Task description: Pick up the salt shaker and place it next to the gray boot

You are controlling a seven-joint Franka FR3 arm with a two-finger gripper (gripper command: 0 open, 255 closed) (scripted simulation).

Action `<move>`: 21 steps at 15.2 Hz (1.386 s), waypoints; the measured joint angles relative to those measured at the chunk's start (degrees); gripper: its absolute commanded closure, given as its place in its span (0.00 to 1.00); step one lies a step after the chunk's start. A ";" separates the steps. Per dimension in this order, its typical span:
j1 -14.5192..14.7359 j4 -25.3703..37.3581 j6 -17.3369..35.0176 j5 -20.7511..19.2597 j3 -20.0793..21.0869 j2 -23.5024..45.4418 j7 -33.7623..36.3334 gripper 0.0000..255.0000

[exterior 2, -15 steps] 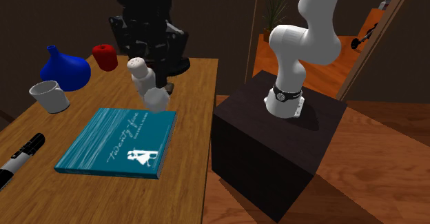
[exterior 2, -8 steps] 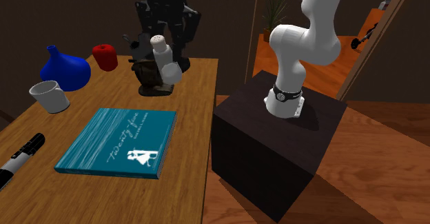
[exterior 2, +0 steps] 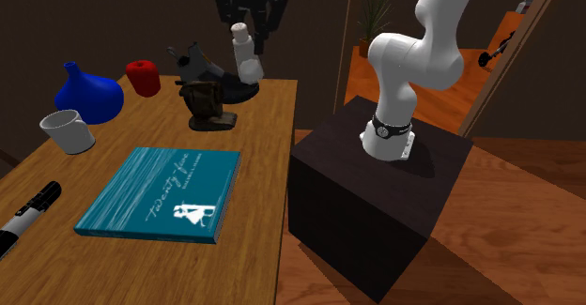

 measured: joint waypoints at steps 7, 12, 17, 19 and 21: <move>-3.72 -3.65 -2.95 -3.33 -5.32 -6.83 -7.18 1.00; -6.56 -5.15 -5.86 -6.16 -9.07 -11.50 -12.27 1.00; -9.25 -4.41 -8.98 -9.34 -14.06 -14.44 -18.63 1.00; -9.99 -3.82 -9.80 -10.46 -16.08 -14.91 -21.03 1.00; -10.93 -3.37 -10.94 -11.66 -17.85 -15.88 -23.36 1.00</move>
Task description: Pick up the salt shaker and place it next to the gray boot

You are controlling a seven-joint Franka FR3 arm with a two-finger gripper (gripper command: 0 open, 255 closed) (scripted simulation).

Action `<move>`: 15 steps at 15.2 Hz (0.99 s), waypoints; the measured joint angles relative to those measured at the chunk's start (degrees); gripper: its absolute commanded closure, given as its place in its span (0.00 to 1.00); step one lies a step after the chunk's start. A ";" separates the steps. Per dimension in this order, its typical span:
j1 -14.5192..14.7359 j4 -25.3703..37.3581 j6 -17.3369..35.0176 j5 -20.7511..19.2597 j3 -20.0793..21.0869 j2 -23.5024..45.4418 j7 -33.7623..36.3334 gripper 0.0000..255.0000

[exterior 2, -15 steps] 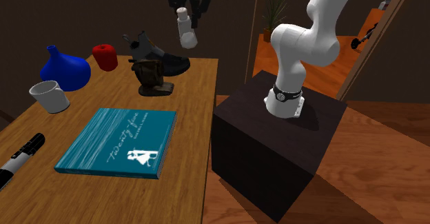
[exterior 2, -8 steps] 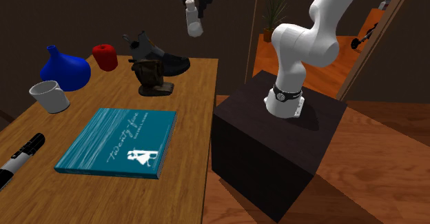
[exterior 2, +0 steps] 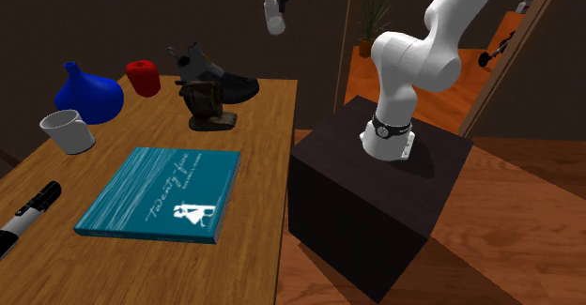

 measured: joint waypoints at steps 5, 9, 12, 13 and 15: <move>-1.29 1.45 -1.21 -2.53 -4.71 -0.64 -5.30 1.00; -1.82 -1.63 1.27 -3.44 -5.71 -1.33 -5.66 1.00; -2.25 -4.04 3.29 -4.19 -6.54 -1.81 -5.91 1.00; -2.27 -4.70 3.99 -4.36 -6.83 -1.79 -5.94 1.00; -2.45 -6.25 5.39 -4.76 -7.28 -1.95 -5.93 1.00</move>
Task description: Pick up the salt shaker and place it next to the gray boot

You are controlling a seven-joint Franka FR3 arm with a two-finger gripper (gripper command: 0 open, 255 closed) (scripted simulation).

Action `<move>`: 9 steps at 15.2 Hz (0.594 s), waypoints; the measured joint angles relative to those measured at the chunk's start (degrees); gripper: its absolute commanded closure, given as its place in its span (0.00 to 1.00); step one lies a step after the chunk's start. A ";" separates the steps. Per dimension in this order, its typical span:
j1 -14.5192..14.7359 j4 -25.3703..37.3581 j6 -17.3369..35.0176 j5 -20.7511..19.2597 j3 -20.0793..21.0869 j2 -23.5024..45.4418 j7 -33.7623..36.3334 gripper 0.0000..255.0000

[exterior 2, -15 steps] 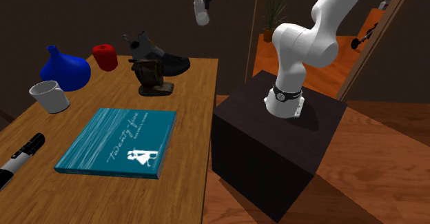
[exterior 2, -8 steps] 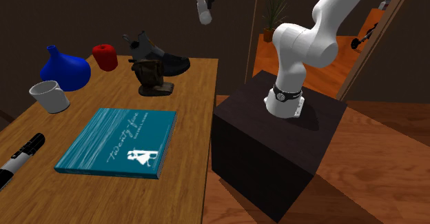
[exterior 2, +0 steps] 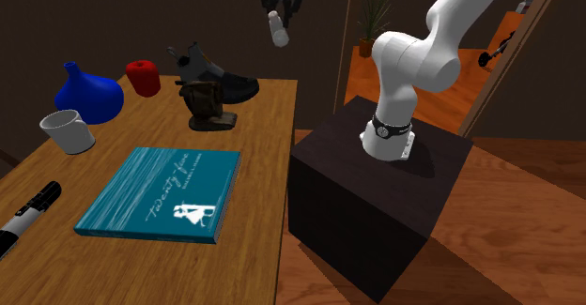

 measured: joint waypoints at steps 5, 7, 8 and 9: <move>-0.57 -3.52 3.25 -1.16 -1.46 -0.37 -0.35 1.00; -0.78 -5.00 4.72 -1.67 -2.13 -0.43 -0.47 1.00; -0.85 -5.69 5.40 -1.88 -2.38 -0.44 -0.46 1.00; -0.84 -6.32 6.17 -2.07 -2.71 -0.33 -0.47 1.00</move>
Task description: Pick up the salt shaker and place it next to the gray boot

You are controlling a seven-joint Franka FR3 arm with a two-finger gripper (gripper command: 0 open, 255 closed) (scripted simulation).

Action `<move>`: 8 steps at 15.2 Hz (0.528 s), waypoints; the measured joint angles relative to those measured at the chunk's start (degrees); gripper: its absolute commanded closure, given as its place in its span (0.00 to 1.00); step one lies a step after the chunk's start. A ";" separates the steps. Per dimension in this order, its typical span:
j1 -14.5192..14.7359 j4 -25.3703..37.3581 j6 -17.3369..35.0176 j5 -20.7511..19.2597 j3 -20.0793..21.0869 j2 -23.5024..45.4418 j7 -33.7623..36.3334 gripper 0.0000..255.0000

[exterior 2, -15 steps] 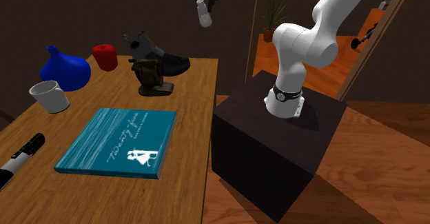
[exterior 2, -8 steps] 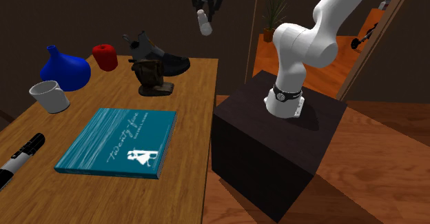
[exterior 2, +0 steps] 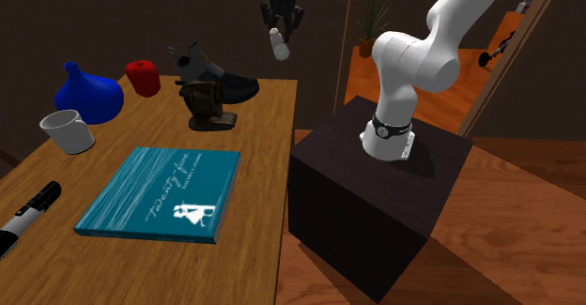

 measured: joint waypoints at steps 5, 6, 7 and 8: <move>-0.10 -3.10 3.87 -1.19 -2.08 0.61 -0.41 1.00; -0.25 -3.87 4.61 -1.47 -2.38 0.58 -0.44 1.00; -0.29 -4.41 5.19 -1.64 -2.60 0.63 -0.41 1.00; -0.36 -5.07 5.95 -1.91 -2.97 0.71 -0.46 1.00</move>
